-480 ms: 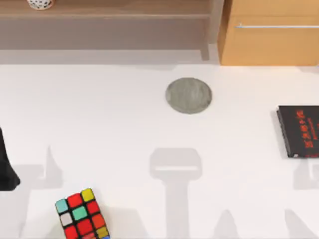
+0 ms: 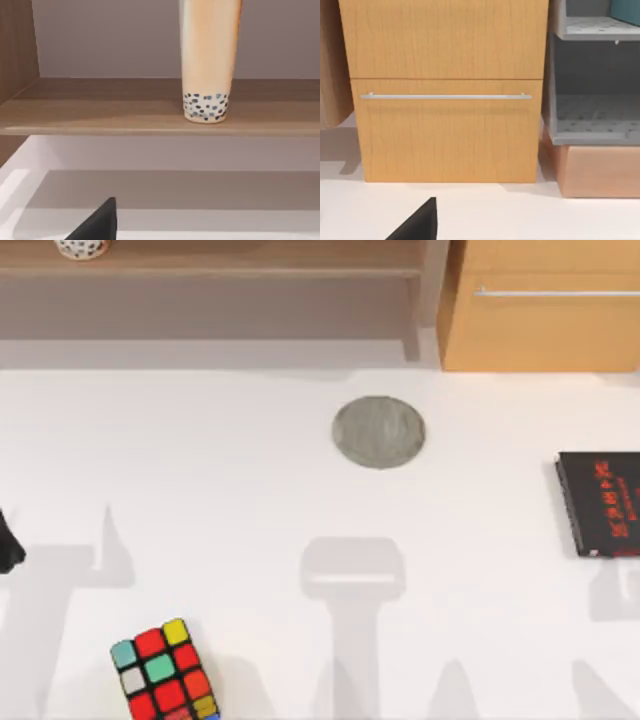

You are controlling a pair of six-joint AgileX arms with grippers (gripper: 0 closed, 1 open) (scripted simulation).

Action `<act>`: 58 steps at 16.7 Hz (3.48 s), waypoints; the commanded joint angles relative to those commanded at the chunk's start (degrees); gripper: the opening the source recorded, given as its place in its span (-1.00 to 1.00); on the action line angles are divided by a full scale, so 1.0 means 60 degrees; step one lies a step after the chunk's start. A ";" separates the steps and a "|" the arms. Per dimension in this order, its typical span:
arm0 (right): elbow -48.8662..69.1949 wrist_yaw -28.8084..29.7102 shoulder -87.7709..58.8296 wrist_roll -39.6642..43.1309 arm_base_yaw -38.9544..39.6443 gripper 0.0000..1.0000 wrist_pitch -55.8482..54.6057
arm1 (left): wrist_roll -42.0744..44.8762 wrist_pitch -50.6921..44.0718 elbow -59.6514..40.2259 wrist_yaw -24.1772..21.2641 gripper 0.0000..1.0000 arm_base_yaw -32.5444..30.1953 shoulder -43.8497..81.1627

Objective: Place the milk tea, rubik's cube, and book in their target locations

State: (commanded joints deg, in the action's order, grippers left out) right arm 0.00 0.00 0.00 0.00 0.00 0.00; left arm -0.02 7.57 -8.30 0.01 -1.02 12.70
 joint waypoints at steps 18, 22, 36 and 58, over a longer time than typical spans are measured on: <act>0.0000 0.0000 0.0000 0.0000 0.0000 1.00 0.0000 | -0.0011 0.6699 -0.7374 0.0353 1.00 -0.0599 1.4362; 0.0000 0.0000 0.0000 0.0000 0.0000 1.00 0.0000 | -0.0018 0.6954 -0.7655 0.0360 1.00 -0.0627 1.4853; 0.0000 0.0000 0.0000 0.0000 0.0000 1.00 0.0000 | -0.0032 0.5944 -1.1000 0.0267 1.00 -0.0569 1.7175; 0.0000 0.0000 0.0000 0.0000 0.0000 1.00 0.0000 | -0.0034 0.5851 -1.1256 0.0261 -1.00 -0.0565 1.7353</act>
State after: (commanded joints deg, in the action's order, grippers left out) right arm 0.00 0.00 0.00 0.00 0.00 0.00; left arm -0.22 42.67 -75.83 1.57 -4.41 116.82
